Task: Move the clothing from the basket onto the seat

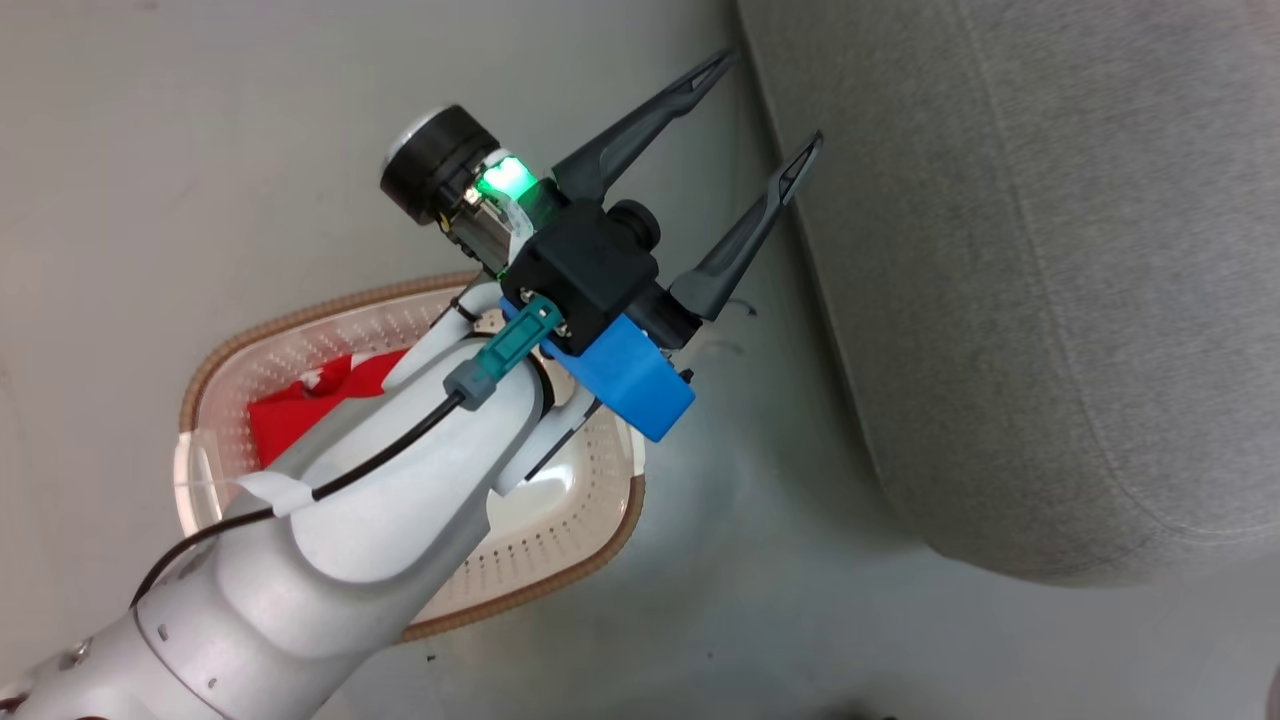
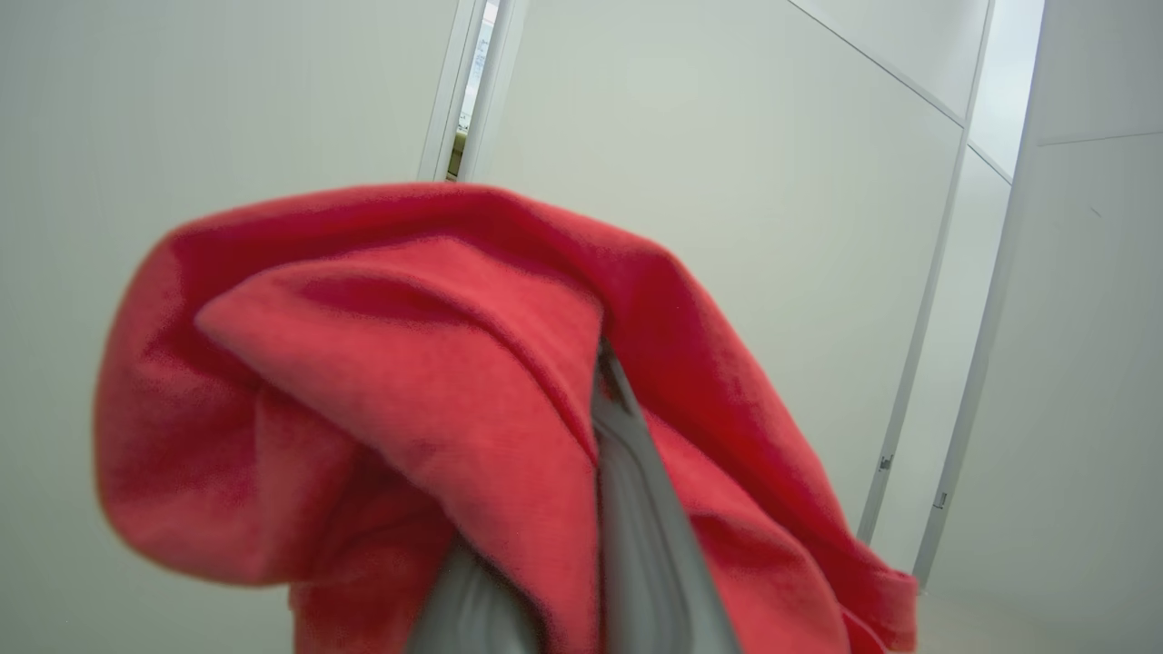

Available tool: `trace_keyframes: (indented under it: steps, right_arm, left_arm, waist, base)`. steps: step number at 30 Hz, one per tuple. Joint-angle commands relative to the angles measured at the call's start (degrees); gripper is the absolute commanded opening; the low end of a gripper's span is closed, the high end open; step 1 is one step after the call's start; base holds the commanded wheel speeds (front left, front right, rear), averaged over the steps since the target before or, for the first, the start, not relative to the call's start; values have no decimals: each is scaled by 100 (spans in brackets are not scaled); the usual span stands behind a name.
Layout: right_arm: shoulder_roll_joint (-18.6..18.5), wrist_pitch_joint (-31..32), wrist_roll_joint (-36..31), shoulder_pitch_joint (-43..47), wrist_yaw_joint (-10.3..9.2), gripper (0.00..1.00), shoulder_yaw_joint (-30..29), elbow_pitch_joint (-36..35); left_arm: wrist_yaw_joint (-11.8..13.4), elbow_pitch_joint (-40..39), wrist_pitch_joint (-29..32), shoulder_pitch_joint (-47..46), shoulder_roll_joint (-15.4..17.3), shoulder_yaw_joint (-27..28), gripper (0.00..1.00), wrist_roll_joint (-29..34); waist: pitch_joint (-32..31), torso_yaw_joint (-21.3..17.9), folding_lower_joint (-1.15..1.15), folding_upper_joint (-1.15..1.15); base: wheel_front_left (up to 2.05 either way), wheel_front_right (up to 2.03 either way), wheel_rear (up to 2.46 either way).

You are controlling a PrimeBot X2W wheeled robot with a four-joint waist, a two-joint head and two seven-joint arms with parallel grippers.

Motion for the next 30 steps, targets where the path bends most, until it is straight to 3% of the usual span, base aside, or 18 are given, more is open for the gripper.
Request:
trace_keyframes:
  steps: [1, 7, 15, 20, 28, 29, 30]
  right_arm:
    - [-140, -23, 17, -204, 3, 0, -84, 84]
    - [-601, -24, 104, -694, 3, 0, -419, 762]
    - [-925, -25, 29, -899, 2, 0, -472, 2287]
    - [-875, -25, 62, -804, 2, 0, -549, 2989]
    - [-603, -24, 148, -452, 2, 0, -532, 3448]
    - [-550, -23, 175, -397, 2, 5, -553, 3473]
    - [-500, -23, 195, -336, 2, 40, -563, 3480]
  left_arm:
    - [25, -40, -2, -130, 30, 28, 100, 59]
    - [26, -94, 18, -334, 53, 8, 100, 150]
    - [32, -82, -22, -441, 75, -30, 100, 182]
    - [31, -51, -45, -448, 89, -56, 100, 166]
    - [37, 12, -78, -431, 86, -76, 100, 114]
    - [43, 23, -80, -420, 85, -78, 100, 104]
    - [47, 42, -96, -399, 86, -85, 100, 98]
  waist:
    - [354, 137, -1, 0]
    - [804, 245, -1, 0]
    - [1052, 318, -1, 0]
    - [1071, 339, -1, 0]
    - [979, 317, -1, 0]
    - [951, 312, -1, 0]
    - [909, 307, -1, 0]
  base:
    - [0, 0, 0]
    - [0, 0, 0]
    - [0, 0, 0]
    - [0, 0, 0]
    - [0, 0, 0]
    - [0, 0, 0]
    - [0, 0, 0]
